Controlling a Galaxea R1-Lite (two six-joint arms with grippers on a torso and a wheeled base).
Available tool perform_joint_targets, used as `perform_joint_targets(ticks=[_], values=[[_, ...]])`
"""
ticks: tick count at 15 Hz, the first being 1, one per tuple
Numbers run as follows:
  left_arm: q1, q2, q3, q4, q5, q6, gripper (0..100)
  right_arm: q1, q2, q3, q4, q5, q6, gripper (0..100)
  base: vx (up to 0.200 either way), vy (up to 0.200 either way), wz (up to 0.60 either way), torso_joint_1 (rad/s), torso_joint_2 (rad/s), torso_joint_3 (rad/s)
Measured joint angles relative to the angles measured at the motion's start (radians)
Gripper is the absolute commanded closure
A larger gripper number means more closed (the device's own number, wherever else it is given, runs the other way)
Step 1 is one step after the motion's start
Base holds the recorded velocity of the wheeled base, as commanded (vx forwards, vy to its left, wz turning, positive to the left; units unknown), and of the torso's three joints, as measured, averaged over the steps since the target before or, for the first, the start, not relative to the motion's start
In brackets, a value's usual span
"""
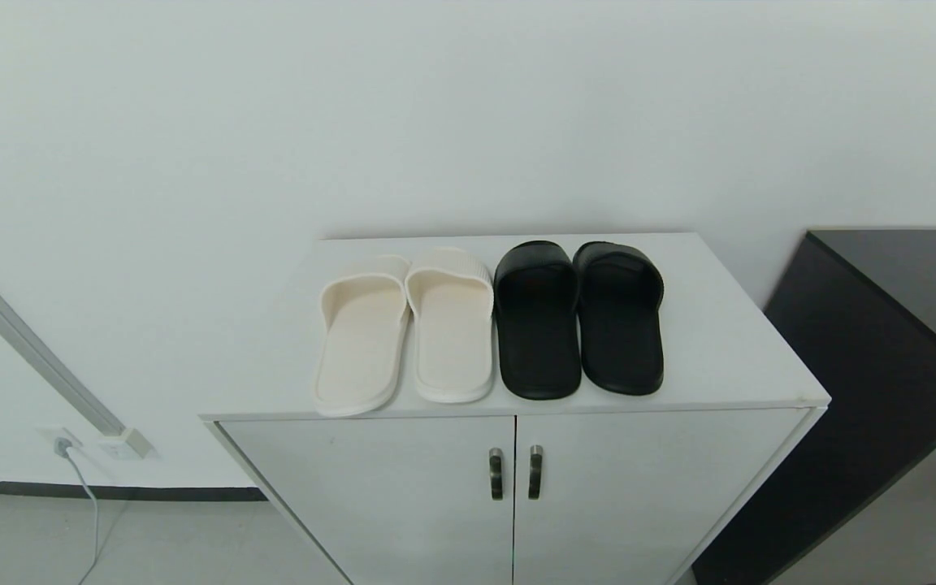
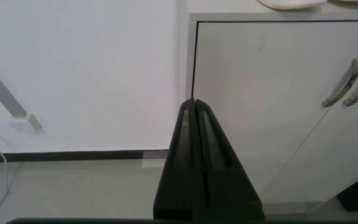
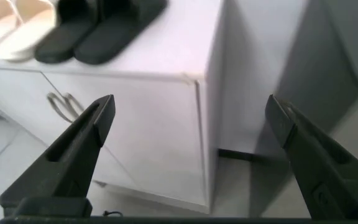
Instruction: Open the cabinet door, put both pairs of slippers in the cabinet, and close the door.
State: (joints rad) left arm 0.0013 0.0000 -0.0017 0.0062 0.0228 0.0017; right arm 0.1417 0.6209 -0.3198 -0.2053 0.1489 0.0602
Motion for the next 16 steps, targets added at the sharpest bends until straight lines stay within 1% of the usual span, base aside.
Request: perform_joint_targets(ticks=[1, 3, 4, 6, 8, 12, 16], values=[[0.000, 0.000, 0.000, 0.000, 0.000, 0.000, 100, 0.064, 0.093, -0.044, -0.038, -0.032, 0.009, 0, 0.000, 0.000, 0.00, 0.000, 0.00, 0.000], [0.000, 0.000, 0.000, 0.000, 0.000, 0.000, 100, 0.229, 0.227, -0.133, -0.074, -0.141, 0.039, 0, 0.000, 0.000, 0.00, 0.000, 0.00, 0.000], [0.000, 0.000, 0.000, 0.000, 0.000, 0.000, 100, 0.328, 0.280, -0.180, -0.083, -0.219, 0.053, 0, 0.000, 0.000, 0.00, 0.000, 0.00, 0.000], [0.000, 0.000, 0.000, 0.000, 0.000, 0.000, 100, 0.496, 0.363, -0.256, -0.091, -0.391, 0.068, 0, 0.000, 0.000, 0.00, 0.000, 0.00, 0.000], [0.000, 0.000, 0.000, 0.000, 0.000, 0.000, 100, 0.627, 0.448, -0.319, -0.098, -0.542, 0.076, 0, 0.000, 0.000, 0.00, 0.000, 0.00, 0.000], [0.000, 0.000, 0.000, 0.000, 0.000, 0.000, 100, 0.721, 0.626, -0.433, -0.117, -0.659, 0.114, 0, 0.000, 0.000, 0.00, 0.000, 0.00, 0.000], [0.000, 0.000, 0.000, 0.000, 0.000, 0.000, 100, 0.771, 0.833, -0.579, -0.185, -0.737, 0.138, 0, 0.000, 0.000, 0.00, 0.000, 0.00, 0.000]])
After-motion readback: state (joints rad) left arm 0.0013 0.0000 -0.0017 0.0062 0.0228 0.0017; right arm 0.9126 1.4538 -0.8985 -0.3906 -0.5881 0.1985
